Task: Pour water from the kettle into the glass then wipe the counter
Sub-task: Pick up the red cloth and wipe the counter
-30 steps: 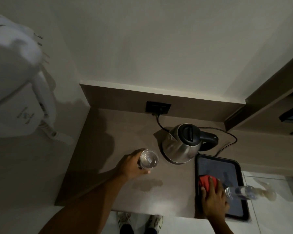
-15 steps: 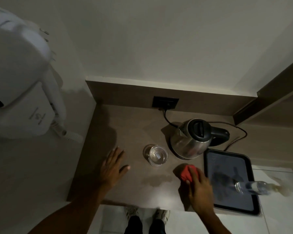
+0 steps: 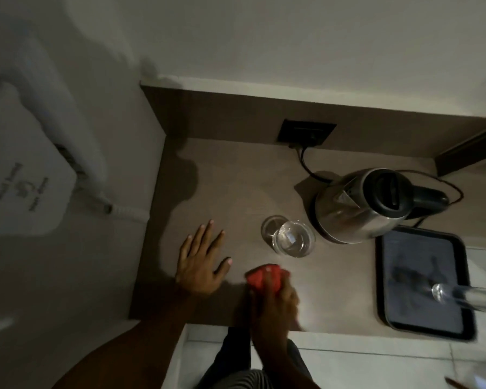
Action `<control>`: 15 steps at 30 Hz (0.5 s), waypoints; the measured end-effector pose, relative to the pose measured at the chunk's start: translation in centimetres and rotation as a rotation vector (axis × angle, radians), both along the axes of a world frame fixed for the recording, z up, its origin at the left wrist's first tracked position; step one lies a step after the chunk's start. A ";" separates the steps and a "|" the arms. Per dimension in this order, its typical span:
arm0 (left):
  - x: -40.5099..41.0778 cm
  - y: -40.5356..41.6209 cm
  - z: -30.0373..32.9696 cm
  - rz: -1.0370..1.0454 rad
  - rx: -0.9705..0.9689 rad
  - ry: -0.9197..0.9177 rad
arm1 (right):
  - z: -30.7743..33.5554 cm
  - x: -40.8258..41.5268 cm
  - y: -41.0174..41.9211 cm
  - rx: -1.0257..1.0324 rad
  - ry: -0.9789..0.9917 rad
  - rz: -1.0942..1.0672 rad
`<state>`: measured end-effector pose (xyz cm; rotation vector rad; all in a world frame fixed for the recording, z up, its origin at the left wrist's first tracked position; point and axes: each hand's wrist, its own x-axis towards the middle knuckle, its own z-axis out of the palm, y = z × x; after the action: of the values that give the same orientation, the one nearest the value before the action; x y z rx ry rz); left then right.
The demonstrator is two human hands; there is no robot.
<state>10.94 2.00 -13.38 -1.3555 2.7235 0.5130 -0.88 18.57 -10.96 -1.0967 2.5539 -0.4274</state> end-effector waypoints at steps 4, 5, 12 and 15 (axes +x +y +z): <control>-0.1 0.2 -0.1 -0.004 -0.049 -0.038 | -0.3 -1.2 0.4 -0.050 -0.014 0.538; -0.1 0.2 -0.1 -0.009 -0.055 -0.044 | 0.0 -3.3 0.4 -0.078 -0.039 0.668; -0.3 0.2 -0.2 -0.001 -0.054 -0.082 | 0.4 -16.8 4.6 -0.091 0.180 0.122; -0.4 0.4 0.0 0.002 -0.062 -0.084 | -0.3 -11.8 2.2 -0.033 0.164 -0.400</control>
<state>10.50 2.40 -13.39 -1.3616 2.6916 0.3665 -12.67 20.79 -11.27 -0.6480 2.9278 -0.4941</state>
